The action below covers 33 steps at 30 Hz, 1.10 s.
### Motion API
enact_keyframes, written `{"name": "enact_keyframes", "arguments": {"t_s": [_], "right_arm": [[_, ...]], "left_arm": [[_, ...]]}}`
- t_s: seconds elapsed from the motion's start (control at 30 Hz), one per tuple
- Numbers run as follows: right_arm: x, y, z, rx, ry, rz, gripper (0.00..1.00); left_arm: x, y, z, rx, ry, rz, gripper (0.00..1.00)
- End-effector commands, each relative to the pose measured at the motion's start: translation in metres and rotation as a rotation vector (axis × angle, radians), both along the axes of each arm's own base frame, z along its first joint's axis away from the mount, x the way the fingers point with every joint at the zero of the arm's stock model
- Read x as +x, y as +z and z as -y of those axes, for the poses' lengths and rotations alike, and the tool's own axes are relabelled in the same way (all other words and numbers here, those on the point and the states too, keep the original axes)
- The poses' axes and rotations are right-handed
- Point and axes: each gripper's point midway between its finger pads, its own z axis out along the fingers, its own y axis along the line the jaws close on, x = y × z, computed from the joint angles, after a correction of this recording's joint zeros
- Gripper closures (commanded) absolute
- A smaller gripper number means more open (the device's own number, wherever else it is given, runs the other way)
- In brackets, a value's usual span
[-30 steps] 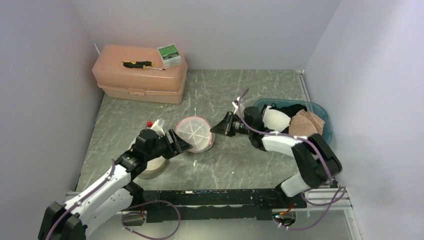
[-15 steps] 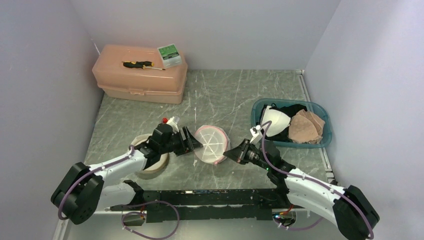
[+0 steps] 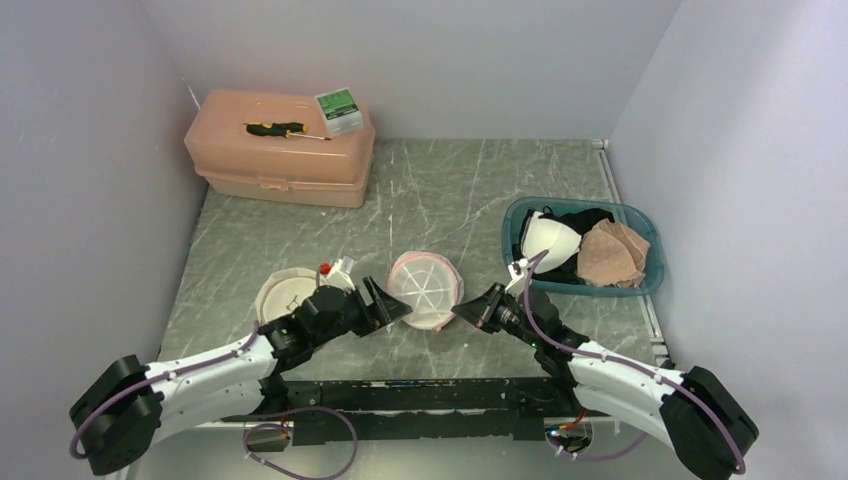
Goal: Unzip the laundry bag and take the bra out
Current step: Unzip the laundry bag at the center of the board.
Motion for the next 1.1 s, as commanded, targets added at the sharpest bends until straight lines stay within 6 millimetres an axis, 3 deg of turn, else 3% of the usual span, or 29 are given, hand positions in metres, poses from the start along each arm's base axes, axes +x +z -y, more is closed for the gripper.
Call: {"name": "enact_keyframes", "arguments": {"t_s": [0.0, 0.17, 0.4, 0.8, 1.07], "right_arm": [[0.004, 0.012, -0.008, 0.059, 0.004, 0.029, 1.0], [0.0, 0.013, -0.011, 0.07, 0.026, 0.022, 1.0], [-0.002, 0.02, -0.009, 0.047, 0.04, 0.046, 1.0], [-0.001, 0.02, -0.011, 0.037, 0.046, 0.048, 1.0], [0.0, 0.023, -0.012, 0.028, 0.056, 0.055, 1.0]], "left_arm": [[0.005, 0.006, 0.018, -0.039, 0.045, 0.017, 0.18], [0.002, -0.014, 0.04, 0.001, 0.024, 0.029, 0.22], [0.014, -0.003, 0.04, -0.006, 0.061, 0.134, 0.28], [0.013, 0.009, 0.044, -0.046, 0.025, 0.218, 0.31], [0.014, 0.014, 0.044, -0.056, 0.023, 0.25, 0.53]]}}
